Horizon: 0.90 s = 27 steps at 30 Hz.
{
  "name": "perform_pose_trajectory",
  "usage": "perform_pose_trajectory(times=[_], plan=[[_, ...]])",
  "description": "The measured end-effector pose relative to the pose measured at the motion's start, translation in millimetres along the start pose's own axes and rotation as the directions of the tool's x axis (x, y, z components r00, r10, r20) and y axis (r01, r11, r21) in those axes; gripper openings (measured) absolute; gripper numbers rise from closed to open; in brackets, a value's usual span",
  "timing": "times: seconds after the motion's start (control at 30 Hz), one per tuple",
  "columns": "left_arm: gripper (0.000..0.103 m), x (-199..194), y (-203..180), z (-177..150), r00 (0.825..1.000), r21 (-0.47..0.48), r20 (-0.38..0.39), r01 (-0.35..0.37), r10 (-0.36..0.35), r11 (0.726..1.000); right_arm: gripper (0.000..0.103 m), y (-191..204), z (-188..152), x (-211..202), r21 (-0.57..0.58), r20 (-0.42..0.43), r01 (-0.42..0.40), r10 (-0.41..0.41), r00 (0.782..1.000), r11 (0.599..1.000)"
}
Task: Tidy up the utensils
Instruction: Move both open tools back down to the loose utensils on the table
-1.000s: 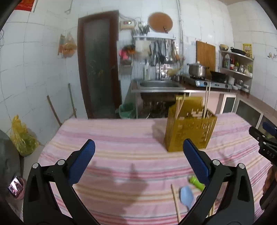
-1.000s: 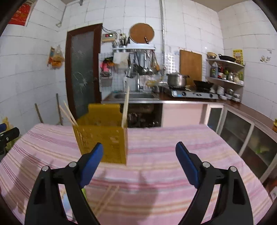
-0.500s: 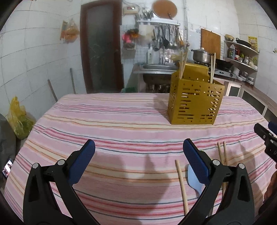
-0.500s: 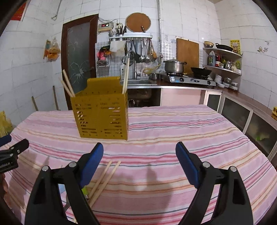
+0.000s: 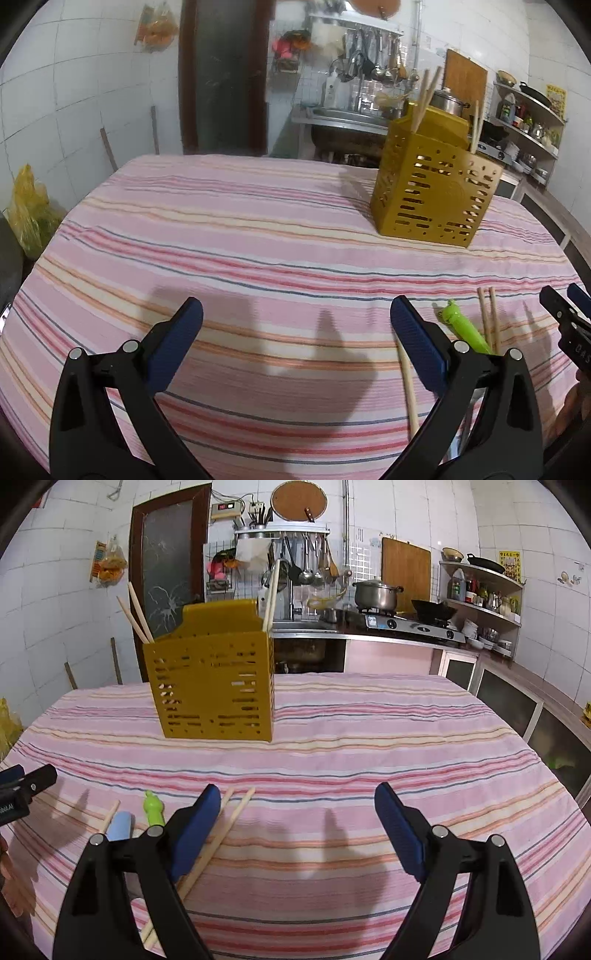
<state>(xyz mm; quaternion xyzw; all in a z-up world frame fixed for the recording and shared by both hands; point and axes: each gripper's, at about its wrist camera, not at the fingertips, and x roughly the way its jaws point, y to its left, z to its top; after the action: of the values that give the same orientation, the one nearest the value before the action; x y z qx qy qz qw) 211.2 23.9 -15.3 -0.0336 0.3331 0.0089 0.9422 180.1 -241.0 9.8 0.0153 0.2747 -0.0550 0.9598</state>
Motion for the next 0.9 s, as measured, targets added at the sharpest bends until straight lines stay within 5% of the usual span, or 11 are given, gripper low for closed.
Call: perform_pose_trajectory(times=[0.37,0.7,0.9], plan=[[0.098,4.7,-10.8,-5.5,1.0,0.038,-0.022,-0.018,0.019,0.999,0.084,7.8,-4.4,7.0,-0.002,-0.052,0.016,-0.016,0.999,1.0],[0.098,21.3,-26.1,-9.8,0.996,0.069,-0.083,-0.016,0.022,0.997,0.082,27.6,0.0,45.4,-0.027,-0.207,0.059,-0.063,0.976,0.998],[0.098,27.6,-33.6,-12.7,0.994,0.091,-0.112,-0.001,0.011,0.996,0.058,35.9,-4.5,57.0,-0.035,-0.28,0.037,-0.045,0.959,0.999]])
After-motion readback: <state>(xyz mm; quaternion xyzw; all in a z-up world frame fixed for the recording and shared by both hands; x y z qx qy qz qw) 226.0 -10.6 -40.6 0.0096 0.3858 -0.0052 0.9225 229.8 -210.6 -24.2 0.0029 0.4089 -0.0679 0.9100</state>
